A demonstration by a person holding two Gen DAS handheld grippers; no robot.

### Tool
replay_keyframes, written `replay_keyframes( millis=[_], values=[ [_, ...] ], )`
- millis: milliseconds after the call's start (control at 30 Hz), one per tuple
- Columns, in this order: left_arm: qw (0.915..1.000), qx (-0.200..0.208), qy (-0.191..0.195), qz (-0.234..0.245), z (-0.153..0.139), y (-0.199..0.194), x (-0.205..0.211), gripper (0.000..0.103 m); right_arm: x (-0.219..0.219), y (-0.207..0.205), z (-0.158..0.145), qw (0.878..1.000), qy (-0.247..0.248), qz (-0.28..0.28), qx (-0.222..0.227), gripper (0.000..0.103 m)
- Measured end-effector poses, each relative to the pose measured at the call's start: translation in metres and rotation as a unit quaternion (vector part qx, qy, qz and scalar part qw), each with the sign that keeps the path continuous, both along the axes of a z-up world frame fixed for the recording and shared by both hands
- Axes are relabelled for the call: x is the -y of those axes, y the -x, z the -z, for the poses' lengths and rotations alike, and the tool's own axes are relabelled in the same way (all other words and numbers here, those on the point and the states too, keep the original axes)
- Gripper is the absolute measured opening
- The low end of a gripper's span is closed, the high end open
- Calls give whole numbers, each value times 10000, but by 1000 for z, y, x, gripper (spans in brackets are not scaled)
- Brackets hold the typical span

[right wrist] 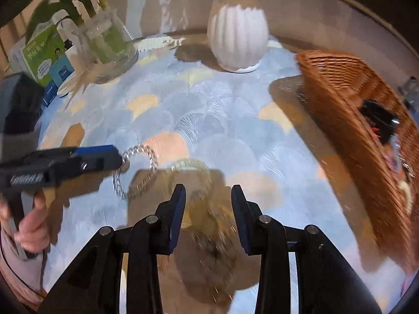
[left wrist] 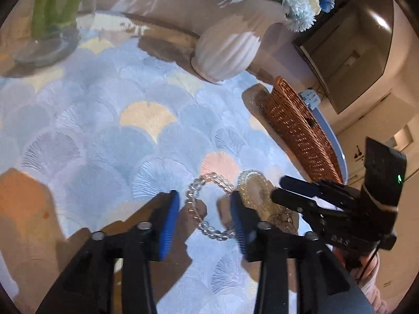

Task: Organize jewelry
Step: 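Grasp the clear crystal bead bracelet with the left tool while the right approaches the gold chain, then grasp the second clear bead bracelet with the right tool while the left holds its bracelet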

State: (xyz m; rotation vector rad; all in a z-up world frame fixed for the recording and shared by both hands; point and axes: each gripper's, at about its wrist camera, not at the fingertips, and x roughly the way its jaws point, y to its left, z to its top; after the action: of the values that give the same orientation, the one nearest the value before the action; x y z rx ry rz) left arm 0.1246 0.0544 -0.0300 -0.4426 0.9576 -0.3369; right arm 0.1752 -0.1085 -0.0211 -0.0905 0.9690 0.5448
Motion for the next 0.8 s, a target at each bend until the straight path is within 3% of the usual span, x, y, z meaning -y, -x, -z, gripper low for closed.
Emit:
replay_keyframes(
  millis=[100, 267, 333, 500, 567, 633, 700, 800],
  values=[
    [9986, 135, -498, -102, -3, 2, 6, 45, -8, -7, 3, 9999, -80, 7, 95, 39],
    [9869, 370, -1572, -51, -4, 4, 36, 45, -30, -2, 12, 9970, 515, -42, 580, 35],
    [9810, 425, -1891, -11, -4, 3, 45, 45, -34, 3, 12, 9956, 534, -119, 755, 10],
    [9827, 420, -1803, -11, -4, 5, 39, 45, -21, -3, 12, 9938, 623, 294, 870, 9],
    [9837, 583, -1704, -23, -11, 11, 36, 45, -4, -8, 8, 9953, 300, 473, 792, 9],
    [9841, 872, -1530, 217, -21, 20, 39, 45, 12, -14, 4, 9959, -163, 545, 703, 9],
    [9834, 921, -1374, 751, -22, 24, 51, 45, 24, -18, 3, 9949, -357, 695, 633, 9],
    [9757, 702, -1805, 1028, -8, 23, 70, 45, 33, -18, 2, 9942, -393, 811, 581, 9]
  ],
)
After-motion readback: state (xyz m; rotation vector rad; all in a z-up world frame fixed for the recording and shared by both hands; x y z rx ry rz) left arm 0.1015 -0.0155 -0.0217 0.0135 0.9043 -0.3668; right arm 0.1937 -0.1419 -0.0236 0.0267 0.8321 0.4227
